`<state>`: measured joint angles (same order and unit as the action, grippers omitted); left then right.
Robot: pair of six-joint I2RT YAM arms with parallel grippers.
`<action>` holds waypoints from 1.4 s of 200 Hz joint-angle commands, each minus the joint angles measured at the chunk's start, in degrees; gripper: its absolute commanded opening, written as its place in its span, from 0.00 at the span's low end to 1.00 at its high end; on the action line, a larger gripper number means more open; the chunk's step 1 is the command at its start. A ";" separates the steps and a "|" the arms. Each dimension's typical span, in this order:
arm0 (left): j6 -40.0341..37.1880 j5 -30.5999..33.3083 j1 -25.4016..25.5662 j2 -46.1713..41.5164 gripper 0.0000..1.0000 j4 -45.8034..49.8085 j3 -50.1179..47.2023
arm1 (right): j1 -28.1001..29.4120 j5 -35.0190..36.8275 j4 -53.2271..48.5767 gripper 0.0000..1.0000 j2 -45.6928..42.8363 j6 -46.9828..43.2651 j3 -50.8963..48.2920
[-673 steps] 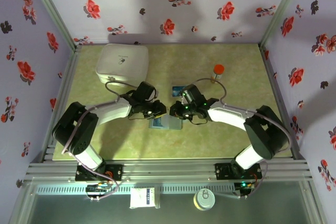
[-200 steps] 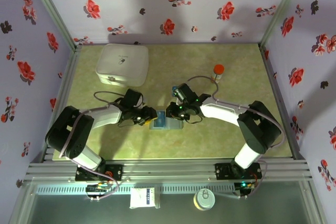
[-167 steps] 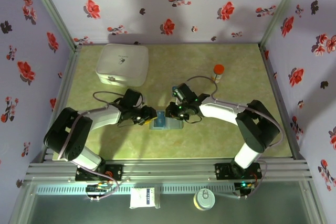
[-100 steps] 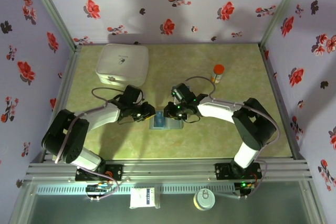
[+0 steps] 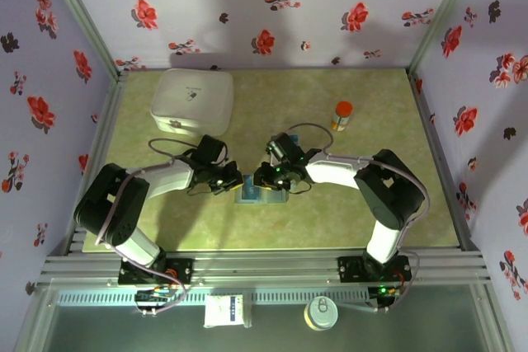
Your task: Take the credit cards out of the card holder
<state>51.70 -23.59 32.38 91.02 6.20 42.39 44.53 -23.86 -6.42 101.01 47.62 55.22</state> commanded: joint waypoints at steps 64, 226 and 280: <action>-2.21 0.67 -0.03 1.18 0.00 1.80 0.05 | 0.38 -1.86 0.76 0.27 3.23 -0.05 2.92; -2.91 1.02 -0.21 0.23 0.00 3.39 1.20 | 0.31 3.82 -5.68 0.27 1.21 -2.33 2.25; -2.84 1.10 -0.21 -2.06 0.00 4.74 2.24 | 0.31 4.30 -6.50 0.27 -0.10 -2.52 1.98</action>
<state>50.39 -23.20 32.38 91.18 8.43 42.83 44.53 -21.37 -10.09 103.00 46.46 57.19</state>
